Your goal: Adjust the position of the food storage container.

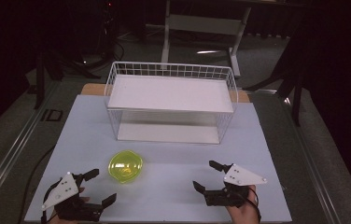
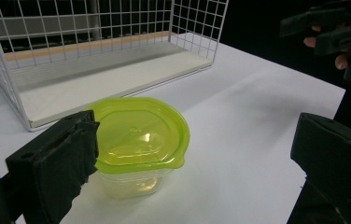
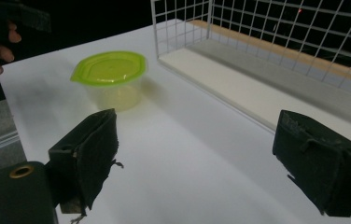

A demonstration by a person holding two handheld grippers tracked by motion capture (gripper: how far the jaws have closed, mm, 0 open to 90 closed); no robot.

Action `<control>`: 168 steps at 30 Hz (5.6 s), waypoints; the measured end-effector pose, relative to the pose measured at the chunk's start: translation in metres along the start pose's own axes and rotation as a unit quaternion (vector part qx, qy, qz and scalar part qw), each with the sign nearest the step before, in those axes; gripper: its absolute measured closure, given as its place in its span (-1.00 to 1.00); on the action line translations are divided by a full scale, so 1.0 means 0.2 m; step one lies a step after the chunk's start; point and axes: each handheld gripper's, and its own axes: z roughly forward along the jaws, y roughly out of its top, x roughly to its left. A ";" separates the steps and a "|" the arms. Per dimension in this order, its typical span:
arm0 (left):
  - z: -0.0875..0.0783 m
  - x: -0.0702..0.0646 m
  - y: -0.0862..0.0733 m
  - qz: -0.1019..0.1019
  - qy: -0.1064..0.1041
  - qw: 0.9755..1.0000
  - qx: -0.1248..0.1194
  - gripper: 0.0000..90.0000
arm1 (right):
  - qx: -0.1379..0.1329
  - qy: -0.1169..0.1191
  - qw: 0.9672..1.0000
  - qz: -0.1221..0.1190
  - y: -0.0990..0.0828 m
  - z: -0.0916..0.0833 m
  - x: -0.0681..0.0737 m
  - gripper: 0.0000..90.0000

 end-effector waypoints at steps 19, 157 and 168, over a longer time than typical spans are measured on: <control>0.03 -0.04 0.02 -0.015 -0.032 0.999 0.029 -0.83 | -0.049 -0.010 0.999 -0.004 0.07 -0.08 0.03 -0.69; 1.10 0.09 0.07 -0.048 0.005 0.974 0.221 1.00 | -0.011 0.013 1.000 -0.009 0.01 0.00 0.02 -0.67; 0.84 0.10 0.12 -0.059 0.001 0.982 0.179 0.53 | -0.002 0.010 1.000 -0.013 0.01 0.01 0.03 -0.67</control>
